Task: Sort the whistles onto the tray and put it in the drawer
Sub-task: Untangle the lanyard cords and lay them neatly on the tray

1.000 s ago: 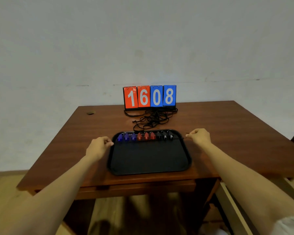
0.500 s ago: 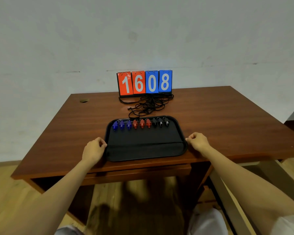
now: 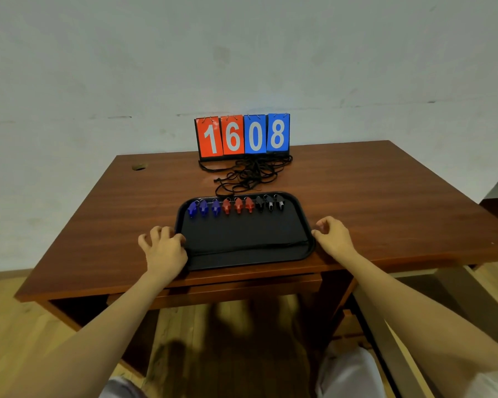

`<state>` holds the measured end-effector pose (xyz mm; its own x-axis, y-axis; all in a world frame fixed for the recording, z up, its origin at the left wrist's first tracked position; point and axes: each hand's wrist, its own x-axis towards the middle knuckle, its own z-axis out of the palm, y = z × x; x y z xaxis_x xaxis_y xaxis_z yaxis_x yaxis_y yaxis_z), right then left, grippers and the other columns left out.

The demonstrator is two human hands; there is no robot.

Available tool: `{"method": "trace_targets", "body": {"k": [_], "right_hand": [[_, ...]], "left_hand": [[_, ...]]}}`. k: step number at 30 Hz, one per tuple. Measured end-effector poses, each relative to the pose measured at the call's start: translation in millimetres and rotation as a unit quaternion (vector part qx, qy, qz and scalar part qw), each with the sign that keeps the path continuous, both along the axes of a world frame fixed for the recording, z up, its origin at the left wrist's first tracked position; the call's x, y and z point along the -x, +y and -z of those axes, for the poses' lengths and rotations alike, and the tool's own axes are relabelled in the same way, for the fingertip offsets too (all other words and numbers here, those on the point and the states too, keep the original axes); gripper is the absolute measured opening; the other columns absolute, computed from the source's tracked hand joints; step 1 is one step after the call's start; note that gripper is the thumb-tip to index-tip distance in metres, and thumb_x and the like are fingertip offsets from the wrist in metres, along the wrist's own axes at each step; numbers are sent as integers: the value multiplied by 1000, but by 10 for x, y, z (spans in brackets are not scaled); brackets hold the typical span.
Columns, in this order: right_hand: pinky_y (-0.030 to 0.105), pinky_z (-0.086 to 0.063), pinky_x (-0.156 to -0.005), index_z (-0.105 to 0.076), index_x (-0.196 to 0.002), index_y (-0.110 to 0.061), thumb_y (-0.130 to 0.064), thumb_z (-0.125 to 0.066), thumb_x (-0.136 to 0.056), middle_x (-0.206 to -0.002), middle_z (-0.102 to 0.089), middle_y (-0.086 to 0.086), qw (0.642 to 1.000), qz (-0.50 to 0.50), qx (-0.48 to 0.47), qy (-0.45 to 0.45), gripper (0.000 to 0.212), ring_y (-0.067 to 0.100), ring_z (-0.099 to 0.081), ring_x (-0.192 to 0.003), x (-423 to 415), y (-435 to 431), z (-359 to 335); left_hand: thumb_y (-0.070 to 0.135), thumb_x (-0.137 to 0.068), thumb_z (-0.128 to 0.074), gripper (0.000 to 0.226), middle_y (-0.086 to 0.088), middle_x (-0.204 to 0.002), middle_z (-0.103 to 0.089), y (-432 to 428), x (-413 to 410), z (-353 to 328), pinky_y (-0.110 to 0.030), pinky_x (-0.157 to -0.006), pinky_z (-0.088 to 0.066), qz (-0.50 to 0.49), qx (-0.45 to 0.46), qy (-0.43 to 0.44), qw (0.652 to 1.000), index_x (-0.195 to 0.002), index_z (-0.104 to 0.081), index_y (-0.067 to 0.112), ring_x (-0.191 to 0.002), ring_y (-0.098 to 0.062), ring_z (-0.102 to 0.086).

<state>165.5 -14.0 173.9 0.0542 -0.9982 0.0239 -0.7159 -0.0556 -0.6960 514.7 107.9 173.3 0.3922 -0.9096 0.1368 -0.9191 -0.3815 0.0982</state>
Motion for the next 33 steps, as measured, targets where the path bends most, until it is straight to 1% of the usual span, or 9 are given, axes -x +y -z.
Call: {"method": "trace_targets", "body": {"k": [2, 4, 7, 11, 14, 17, 22, 28, 33], "right_hand": [[29, -41, -80, -61, -106, -11, -17, -57, -91, -109, -56, 5, 993, -49, 76, 81, 16, 21, -50, -102, -9, 12, 24], [35, -42, -89, -65, -101, -11, -14, -55, -91, -107, -60, 6, 967, -110, 158, 166, 15, 25, -50, -111, -56, 43, 34], [38, -41, -93, -68, -98, -11, -14, -56, -89, -104, -64, 6, 937, -169, 229, 205, 15, 27, -53, -111, -165, 88, 13], [36, -35, -103, -60, -119, -16, -29, -58, -91, -120, -59, 3, 914, -254, 173, 265, 31, 23, -46, -123, -300, 80, 36], [37, -31, -108, -53, -128, -19, -33, -52, -94, -130, -53, 2, 910, -261, 100, 307, 36, 22, -40, -129, -364, 51, 53], [40, -30, -109, -52, -128, -21, -33, -51, -95, -131, -52, 3, 914, -262, 71, 303, 36, 24, -40, -129, -398, 14, 28], [40, -34, -106, -55, -126, -19, -32, -54, -94, -129, -54, 4, 936, -258, 75, 226, 35, 24, -41, -128, -635, -147, -209], [42, -42, -97, -57, -123, -13, -24, -53, -94, -124, -55, 10, 939, -246, 90, 222, 31, 29, -47, -119, -1088, -601, -504], [43, -47, -96, -59, -121, -13, -21, -50, -95, -123, -56, 10, 946, -230, 78, 215, 29, 28, -52, -115, -1457, -1192, -540]], "left_hand": [[25, -90, -52, 24, -1, -127, -50, -13, 84, 17, -49, -107, -9, 37, 31, -3, 999, -110, -66, 23, -131, -27, -28], [31, -91, -52, 23, 3, -123, -54, -34, 195, 17, -45, -105, -12, 72, 39, 3, 997, -109, -66, 25, -128, -23, -35], [35, -92, -52, 26, 5, -125, -54, -92, 360, 12, -41, -103, -14, 107, 28, 15, 994, -115, -62, 27, -127, -19, -37], [38, -92, -51, 34, 4, -130, -50, -146, 490, 16, -42, -106, -15, 141, -14, 25, 990, -125, -54, 28, -130, -19, -35], [41, -93, -49, 37, 3, -132, -49, -172, 518, 29, -43, -108, -16, 142, -51, 22, 988, -127, -51, 28, -131, -19, -35], [43, -92, -48, 39, 3, -133, -50, -197, 514, 46, -43, -108, -16, 136, -65, 22, 988, -128, -49, 28, -131, -20, -36], [48, -91, -48, 43, 3, -133, -50, -425, 558, -57, -43, -107, -16, 142, -27, 55, 988, -128, -50, 27, -131, -19, -35], [36, -93, -49, 37, -5, -131, -51, -1087, 569, -307, -47, -109, -19, 150, -11, 51, 987, -127, -53, 21, -128, -26, -38], [30, -94, -46, 33, -8, -127, -54, -1735, 406, -466, -45, -102, -30, 136, -5, 32, 990, -123, -57, 17, -122, -29, -44]]}}
